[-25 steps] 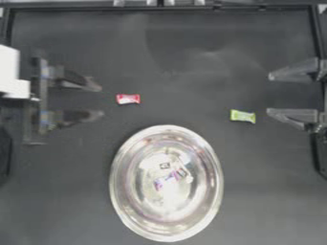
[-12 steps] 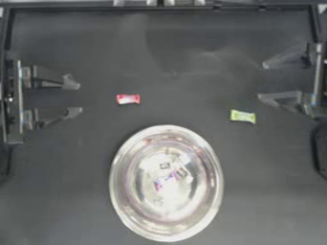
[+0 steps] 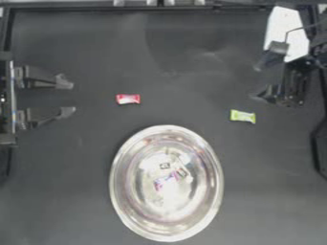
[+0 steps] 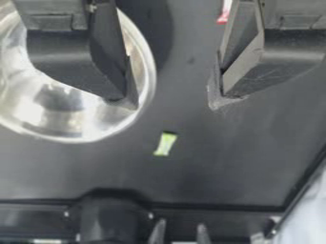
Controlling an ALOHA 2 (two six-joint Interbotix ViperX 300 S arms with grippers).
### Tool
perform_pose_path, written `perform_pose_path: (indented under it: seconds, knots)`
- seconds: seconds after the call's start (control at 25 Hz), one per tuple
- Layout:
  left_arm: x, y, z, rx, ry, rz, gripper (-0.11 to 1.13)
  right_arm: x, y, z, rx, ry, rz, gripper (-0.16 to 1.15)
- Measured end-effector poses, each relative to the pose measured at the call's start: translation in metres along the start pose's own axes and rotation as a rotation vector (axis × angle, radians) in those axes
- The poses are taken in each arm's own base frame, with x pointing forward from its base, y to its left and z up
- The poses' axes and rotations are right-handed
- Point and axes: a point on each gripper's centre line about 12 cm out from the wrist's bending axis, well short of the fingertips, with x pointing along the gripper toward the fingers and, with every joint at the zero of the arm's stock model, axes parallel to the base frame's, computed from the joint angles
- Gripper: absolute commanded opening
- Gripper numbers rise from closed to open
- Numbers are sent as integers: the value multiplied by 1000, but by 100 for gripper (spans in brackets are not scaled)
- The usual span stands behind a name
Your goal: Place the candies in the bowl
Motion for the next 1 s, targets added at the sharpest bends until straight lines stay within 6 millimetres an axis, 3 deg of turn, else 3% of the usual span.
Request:
perform_pose_path:
  seconds: [0.2, 0.52, 1.0]
  knots:
    - [0, 2, 0, -2, 2, 9, 85, 28, 0, -5, -9, 104, 21, 98]
    - [0, 3, -2, -3, 5, 15, 85, 67, 18, -19, -83, 179, 35, 98]
    - [0, 4, -2, -5, 8, 19, 85, 107, 20, -43, -70, 255, -13, 96]
